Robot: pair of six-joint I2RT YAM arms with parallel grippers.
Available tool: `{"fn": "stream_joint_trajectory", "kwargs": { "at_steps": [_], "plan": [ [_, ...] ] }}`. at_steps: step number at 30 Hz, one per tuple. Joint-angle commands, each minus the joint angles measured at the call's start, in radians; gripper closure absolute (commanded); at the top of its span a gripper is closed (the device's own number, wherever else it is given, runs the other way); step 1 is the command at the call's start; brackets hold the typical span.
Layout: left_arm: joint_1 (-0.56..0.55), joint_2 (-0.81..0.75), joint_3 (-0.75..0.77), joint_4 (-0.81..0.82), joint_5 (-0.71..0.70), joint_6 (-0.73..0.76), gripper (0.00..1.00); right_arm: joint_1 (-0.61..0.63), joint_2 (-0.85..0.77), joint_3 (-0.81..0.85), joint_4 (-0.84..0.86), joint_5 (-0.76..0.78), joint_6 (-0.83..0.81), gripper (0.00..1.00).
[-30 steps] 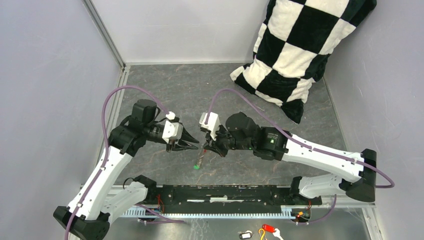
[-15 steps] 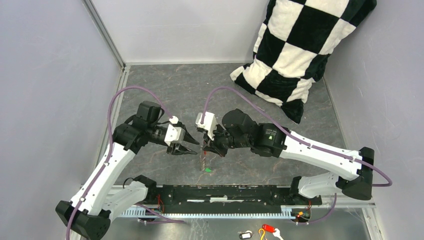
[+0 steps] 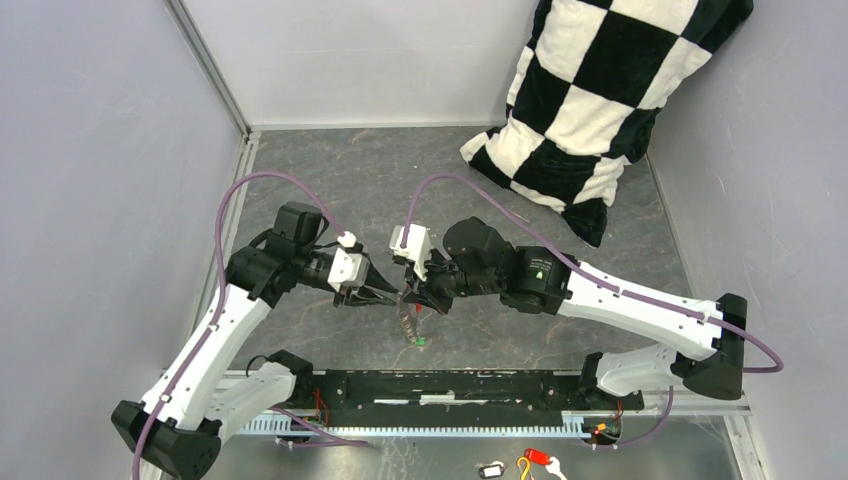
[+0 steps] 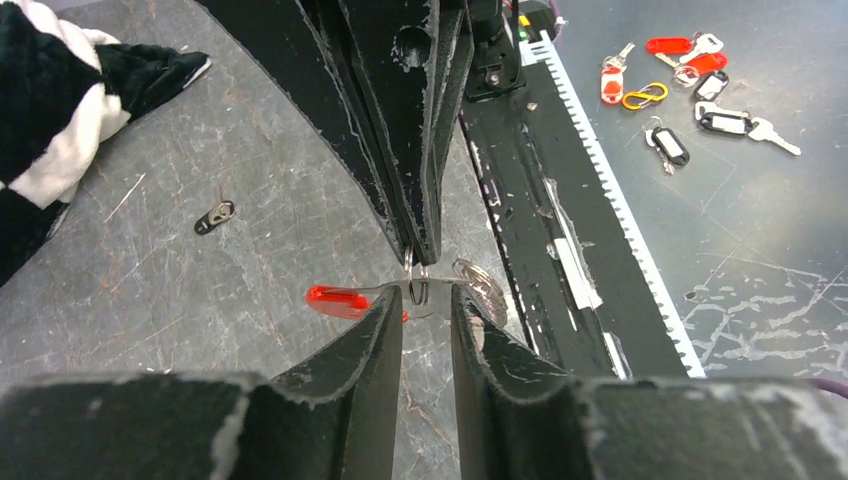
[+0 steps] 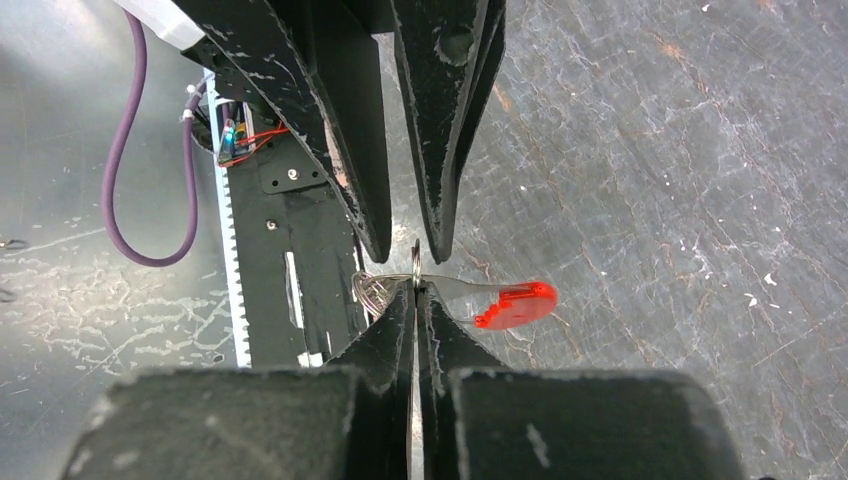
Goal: Put the keys on the keyring
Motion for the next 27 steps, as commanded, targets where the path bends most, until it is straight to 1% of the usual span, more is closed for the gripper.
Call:
{"fn": "stream_joint_trajectory", "kwargs": {
  "at_steps": [1, 6, 10, 15, 19, 20, 22, 23, 24, 25, 27],
  "plan": [
    [-0.004, 0.013, 0.026, 0.017, 0.081, -0.004, 0.72, 0.004, -0.004, 0.036, 0.086, -0.027, -0.006, 0.99],
    [-0.004, 0.025, 0.03, 0.016, 0.11, -0.006, 0.83, 0.004, -0.008, 0.025, 0.118, -0.034, 0.002, 0.99],
    [-0.003, 0.023, 0.03, 0.018, 0.108, -0.012, 0.97, 0.005, -0.035, -0.015, 0.167, -0.023, 0.01, 0.99],
    [-0.003, -0.002, 0.028, 0.02, 0.102, 0.004, 0.98, 0.005, -0.115, -0.12, 0.269, 0.009, 0.014, 0.99],
    [-0.004, -0.017, 0.034, 0.019, 0.11, 0.018, 0.98, 0.004, -0.193, -0.235, 0.381, 0.016, 0.014, 0.99],
    [-0.003, -0.02, 0.037, 0.019, 0.116, 0.018, 0.98, 0.005, -0.213, -0.26, 0.417, 0.009, 0.016, 0.93],
    [-0.003, -0.027, 0.045, 0.018, 0.141, 0.03, 0.98, 0.004, -0.256, -0.306, 0.467, 0.009, 0.022, 0.62],
    [-0.003, -0.033, 0.05, 0.018, 0.16, 0.037, 0.98, 0.004, -0.282, -0.325, 0.474, 0.01, 0.019, 0.45],
    [-0.004, -0.038, 0.053, 0.02, 0.176, 0.044, 0.98, 0.003, -0.306, -0.344, 0.503, 0.011, 0.012, 0.4],
    [-0.004, -0.043, 0.06, 0.021, 0.192, 0.053, 0.98, 0.004, -0.339, -0.361, 0.523, 0.015, 0.001, 0.39],
    [-0.004, -0.048, 0.076, 0.022, 0.224, 0.077, 0.98, 0.004, -0.413, -0.413, 0.565, 0.029, -0.012, 0.4]
  ]
}}
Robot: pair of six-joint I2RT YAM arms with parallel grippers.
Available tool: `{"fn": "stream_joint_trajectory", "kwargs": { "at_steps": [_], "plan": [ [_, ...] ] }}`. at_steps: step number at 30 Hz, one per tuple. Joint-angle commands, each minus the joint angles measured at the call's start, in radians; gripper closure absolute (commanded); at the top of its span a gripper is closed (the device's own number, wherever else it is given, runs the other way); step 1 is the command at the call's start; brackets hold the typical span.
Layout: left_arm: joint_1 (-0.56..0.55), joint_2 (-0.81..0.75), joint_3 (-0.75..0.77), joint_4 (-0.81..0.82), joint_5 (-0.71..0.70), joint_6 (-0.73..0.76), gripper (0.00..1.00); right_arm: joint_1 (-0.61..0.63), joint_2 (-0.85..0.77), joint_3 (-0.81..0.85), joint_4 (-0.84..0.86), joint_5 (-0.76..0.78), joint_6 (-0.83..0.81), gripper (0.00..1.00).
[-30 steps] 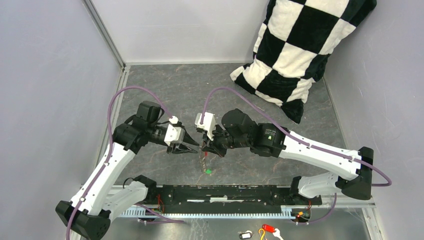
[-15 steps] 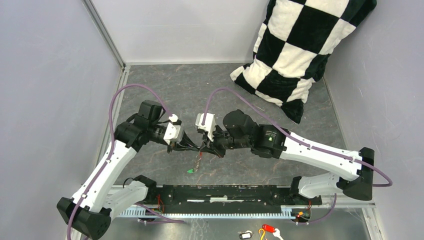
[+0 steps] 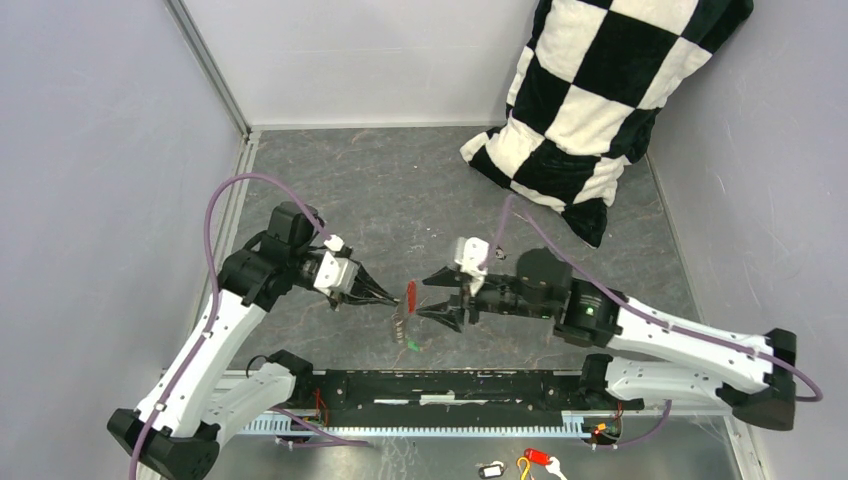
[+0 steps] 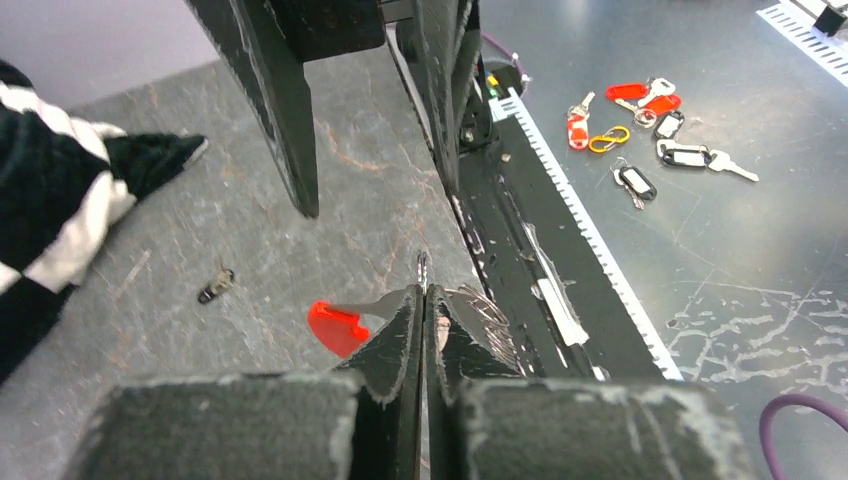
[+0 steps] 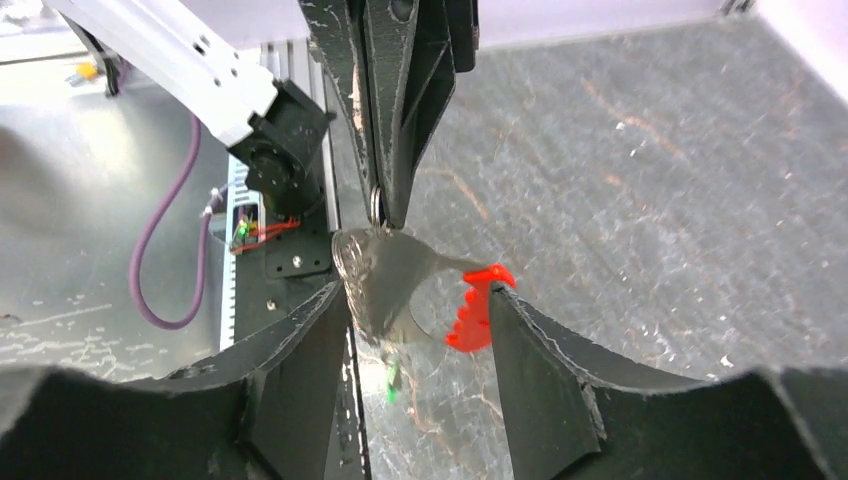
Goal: Put the keys on the keyring
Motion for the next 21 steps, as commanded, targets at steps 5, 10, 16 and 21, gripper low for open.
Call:
{"fn": "stream_joint_trajectory", "kwargs": {
  "at_steps": [5, 10, 16, 21],
  "plan": [
    [0.0, -0.017, 0.114, 0.013, 0.181, 0.119, 0.98, 0.0, -0.261, -0.177, 0.301, 0.046, -0.043, 0.49],
    [-0.001, -0.019, 0.142, 0.072, 0.241, 0.11, 0.98, 0.0, -0.27, -0.231, 0.43, -0.005, -0.034, 0.5],
    [-0.002, -0.036, 0.135, 0.18, 0.285, 0.045, 0.98, -0.001, -0.246, -0.224, 0.49, -0.053, -0.038, 0.5],
    [-0.006, -0.032, 0.116, 0.183, 0.22, 0.03, 0.98, -0.001, -0.225, -0.189, 0.486, -0.084, -0.046, 0.5]
  ]
}}
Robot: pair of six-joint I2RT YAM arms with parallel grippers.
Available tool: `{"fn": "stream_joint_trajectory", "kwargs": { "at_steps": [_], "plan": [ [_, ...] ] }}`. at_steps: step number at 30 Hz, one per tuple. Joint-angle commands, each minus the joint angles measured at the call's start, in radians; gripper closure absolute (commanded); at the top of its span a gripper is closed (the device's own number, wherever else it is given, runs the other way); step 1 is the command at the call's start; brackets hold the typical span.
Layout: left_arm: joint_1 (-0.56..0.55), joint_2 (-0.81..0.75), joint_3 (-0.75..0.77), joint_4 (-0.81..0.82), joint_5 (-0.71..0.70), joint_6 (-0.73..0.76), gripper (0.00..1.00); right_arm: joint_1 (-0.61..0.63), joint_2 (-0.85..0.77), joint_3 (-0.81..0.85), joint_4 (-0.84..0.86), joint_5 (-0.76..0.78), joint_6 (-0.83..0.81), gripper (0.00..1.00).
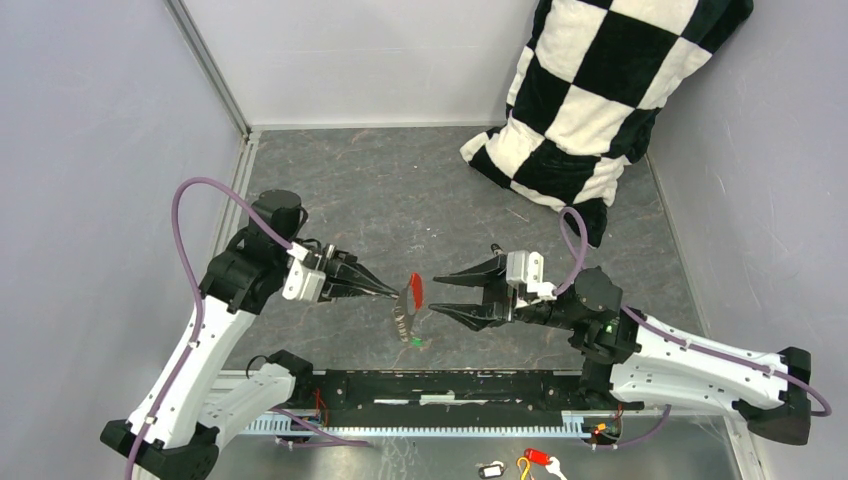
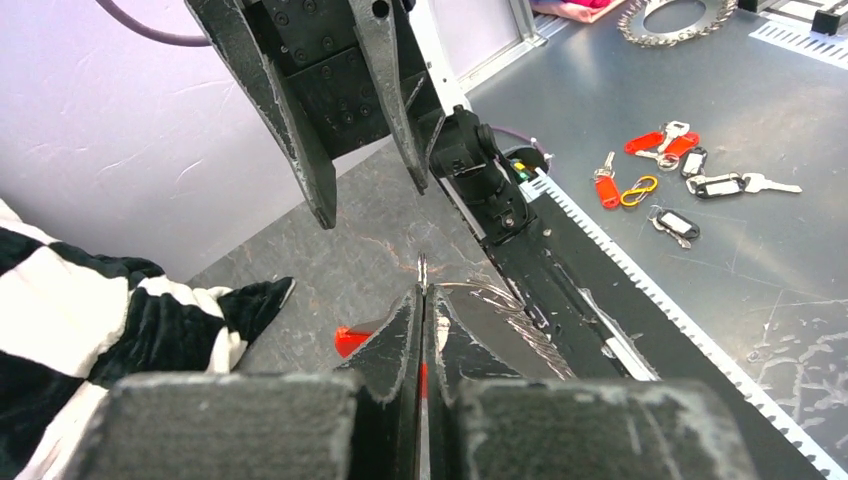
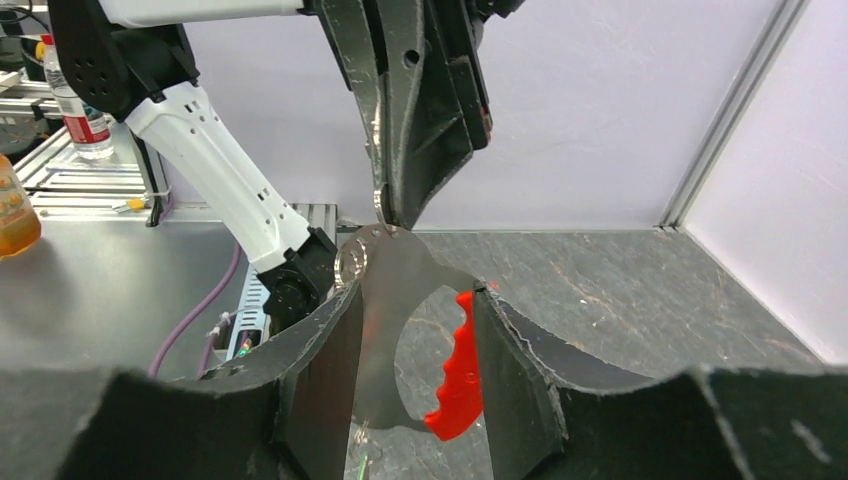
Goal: Put the keys on the keyring
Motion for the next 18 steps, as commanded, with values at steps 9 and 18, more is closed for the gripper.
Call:
{"fn": "stream_joint_trajectory", "kwargs": {
  "at_steps": [9, 18],
  "plan": [
    [-0.012, 0.019, -0.003, -0.158, -0.34, 0.216, 0.98, -0.001, 0.178, 0.286, -0.355, -0.009, -0.123, 0.48],
    [-0.062, 0.126, 0.113, -0.429, -0.514, 0.407, 0.98, 0.0, 0.345, 0.447, -0.578, 0.061, -0.195, 0.51]
  ]
}}
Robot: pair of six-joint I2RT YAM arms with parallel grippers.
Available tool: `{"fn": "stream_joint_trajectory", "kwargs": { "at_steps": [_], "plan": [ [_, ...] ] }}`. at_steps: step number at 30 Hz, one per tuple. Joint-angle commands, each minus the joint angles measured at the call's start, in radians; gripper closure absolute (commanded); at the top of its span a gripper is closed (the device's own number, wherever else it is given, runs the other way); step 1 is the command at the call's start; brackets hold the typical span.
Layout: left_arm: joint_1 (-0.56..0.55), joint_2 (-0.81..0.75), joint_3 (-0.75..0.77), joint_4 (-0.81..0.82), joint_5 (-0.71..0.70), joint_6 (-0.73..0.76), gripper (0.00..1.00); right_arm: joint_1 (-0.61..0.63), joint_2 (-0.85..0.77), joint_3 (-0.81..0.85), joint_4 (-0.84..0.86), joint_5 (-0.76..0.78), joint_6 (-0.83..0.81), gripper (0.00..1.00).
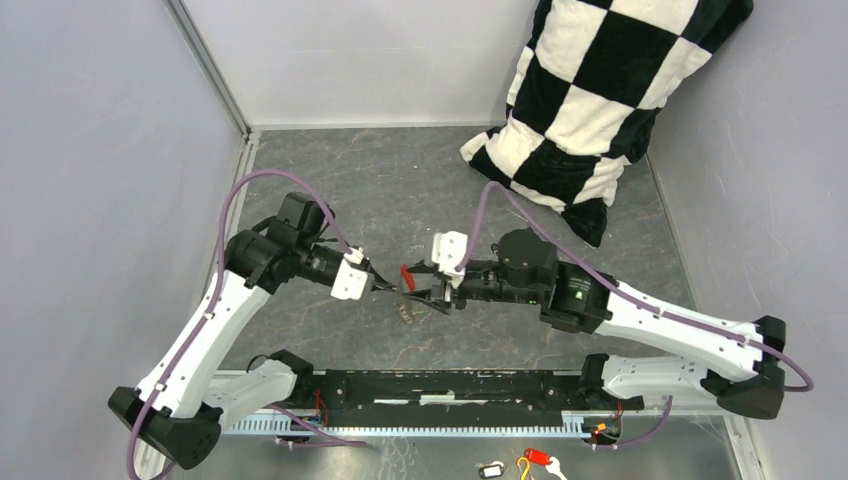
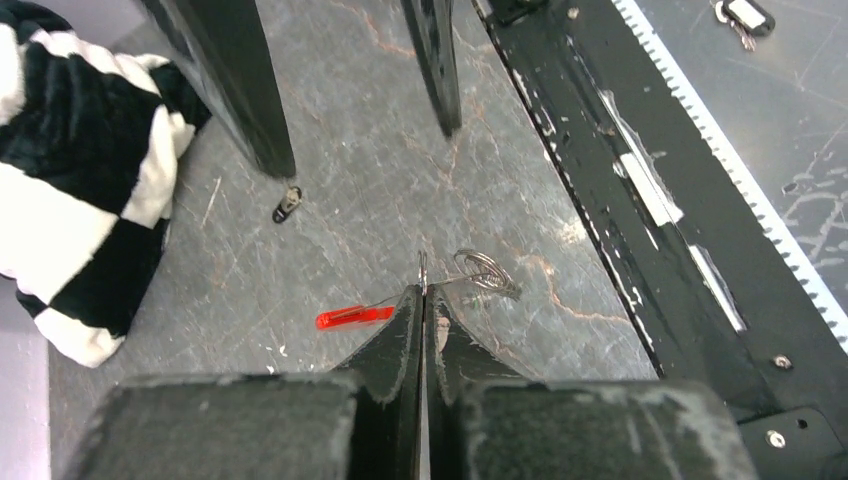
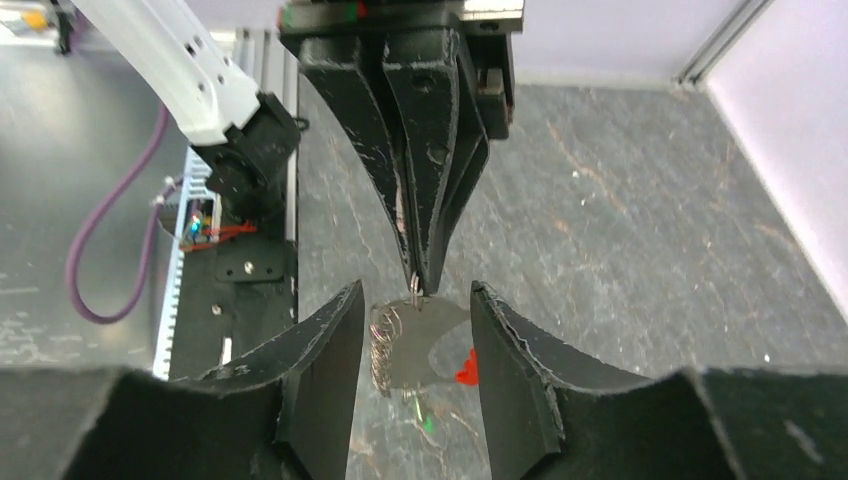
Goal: Put the keys on the keyring
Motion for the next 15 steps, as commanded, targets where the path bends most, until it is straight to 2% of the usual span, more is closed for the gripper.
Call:
{"fn": "stream_joint_trajectory", "kwargs": {
  "at_steps": [1, 9, 15],
  "plan": [
    [-0.03, 0.01, 0.079, -0.114, -0.085, 0.116, 0.98, 0.0, 0.068, 0.076, -0.115, 0.036, -0.043, 0.52],
    [-0.08, 0.013, 0.113, -0.13, -0.129, 0.089, 0.98, 0.002, 0.121, 0.093, -0.072, 0.029, -0.021, 0.6],
    [-0.1, 0.023, 0.13, -0.109, -0.151, 0.031, 0.98, 0.003, 0.126, 0.067, 0.004, -0.028, 0.024, 0.61]
  ]
}}
